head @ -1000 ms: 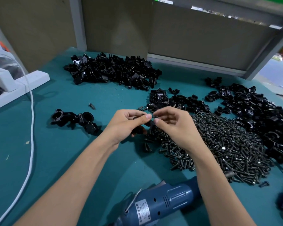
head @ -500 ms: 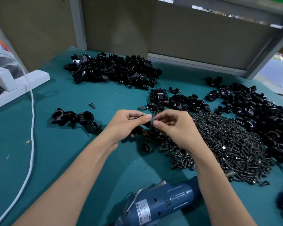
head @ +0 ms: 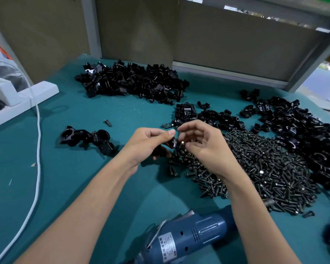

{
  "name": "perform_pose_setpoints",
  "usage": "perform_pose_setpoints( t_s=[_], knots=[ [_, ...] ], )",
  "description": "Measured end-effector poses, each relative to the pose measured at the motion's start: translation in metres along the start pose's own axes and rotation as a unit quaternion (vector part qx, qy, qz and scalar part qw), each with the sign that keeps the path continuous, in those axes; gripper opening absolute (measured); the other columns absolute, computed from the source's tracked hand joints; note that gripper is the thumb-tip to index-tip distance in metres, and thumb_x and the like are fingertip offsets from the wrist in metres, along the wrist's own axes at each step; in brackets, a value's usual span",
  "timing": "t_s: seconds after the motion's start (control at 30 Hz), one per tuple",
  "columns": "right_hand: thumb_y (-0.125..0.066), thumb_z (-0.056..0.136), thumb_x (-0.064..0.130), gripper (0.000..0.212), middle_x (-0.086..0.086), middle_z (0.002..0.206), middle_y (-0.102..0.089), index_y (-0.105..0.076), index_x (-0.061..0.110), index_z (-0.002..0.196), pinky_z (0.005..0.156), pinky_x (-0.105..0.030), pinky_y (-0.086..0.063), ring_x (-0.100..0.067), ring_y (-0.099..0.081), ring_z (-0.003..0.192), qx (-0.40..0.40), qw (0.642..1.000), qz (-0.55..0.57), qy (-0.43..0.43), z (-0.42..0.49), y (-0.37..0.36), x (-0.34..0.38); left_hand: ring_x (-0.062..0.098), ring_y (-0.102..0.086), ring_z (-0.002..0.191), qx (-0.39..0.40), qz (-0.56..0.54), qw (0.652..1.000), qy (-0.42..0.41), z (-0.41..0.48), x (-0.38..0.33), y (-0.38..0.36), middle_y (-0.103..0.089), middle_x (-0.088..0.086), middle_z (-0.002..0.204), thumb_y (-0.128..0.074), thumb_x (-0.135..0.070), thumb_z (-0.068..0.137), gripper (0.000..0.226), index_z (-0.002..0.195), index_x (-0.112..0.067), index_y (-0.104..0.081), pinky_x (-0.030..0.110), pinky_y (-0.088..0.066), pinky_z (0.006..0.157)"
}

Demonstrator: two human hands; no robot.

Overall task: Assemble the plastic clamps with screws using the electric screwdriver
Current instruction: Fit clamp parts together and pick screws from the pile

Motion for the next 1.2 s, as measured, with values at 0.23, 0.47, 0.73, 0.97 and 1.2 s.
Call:
perform_pose_setpoints(
  t_s=[0.23,0.47,0.73,0.97,1.2],
  knots=[
    [-0.075,0.084,0.027,0.015,0.003,0.078,-0.071,-0.069,0.016,0.092,0.067,-0.025,-0.056,-0.010,-0.068,0.071,-0.024,0.999,-0.007,-0.038,0.000,0.001,-0.004,0.017,-0.068,0.059,0.020,0.002,1.000,0.008,-0.001,0.002,-0.006,-0.072,0.001,0.069,-0.065,-0.054,0.075,0.034,0.073,-0.021,-0.076,0.020,-0.036,0.044],
    [-0.071,0.087,0.008,0.016,-0.003,0.073,-0.072,-0.059,0.011,0.097,0.066,-0.031,-0.058,-0.018,-0.068,0.066,0.018,0.999,0.018,-0.045,0.000,0.000,-0.008,0.016,-0.068,0.058,-0.001,-0.001,1.000,0.008,0.000,0.001,-0.002,-0.071,0.001,0.069,-0.067,-0.054,0.071,0.034,0.074,-0.021,-0.075,0.019,-0.037,0.044],
    [-0.074,0.085,0.011,0.031,-0.003,0.082,-0.073,-0.058,0.018,0.111,0.070,-0.027,-0.058,-0.014,-0.071,0.075,0.008,0.997,0.035,-0.063,-0.002,0.000,-0.006,0.012,-0.066,0.053,-0.007,0.013,1.000,0.004,0.000,0.001,-0.002,-0.071,-0.002,0.065,-0.065,-0.040,0.090,0.026,0.082,-0.017,-0.073,0.016,-0.036,0.042],
    [-0.076,0.083,0.012,0.027,-0.003,0.088,-0.073,-0.062,0.019,0.105,0.076,-0.027,-0.058,-0.015,-0.071,0.080,-0.008,0.998,0.030,-0.046,-0.001,0.001,-0.007,0.014,-0.068,0.055,-0.010,0.016,1.000,0.006,0.000,0.001,0.000,-0.074,0.001,0.068,-0.067,-0.043,0.087,0.025,0.083,-0.020,-0.074,0.016,-0.039,0.044],
    [-0.070,0.082,-0.003,0.027,-0.005,0.093,-0.072,-0.063,0.013,0.103,0.081,-0.026,-0.057,-0.014,-0.070,0.088,-0.015,0.999,0.044,-0.020,0.000,0.001,-0.005,0.013,-0.068,0.055,-0.011,0.014,1.000,0.003,0.000,0.001,-0.001,-0.074,-0.001,0.068,-0.068,-0.053,0.075,0.031,0.081,-0.023,-0.075,0.016,-0.037,0.043]
  ],
)
Point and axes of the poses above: each hand's wrist, its own z-axis towards the middle knuckle, its own y-axis out of the back of the hand, x = y × z, the point moved 3 cm from there along z, towards the middle knuckle
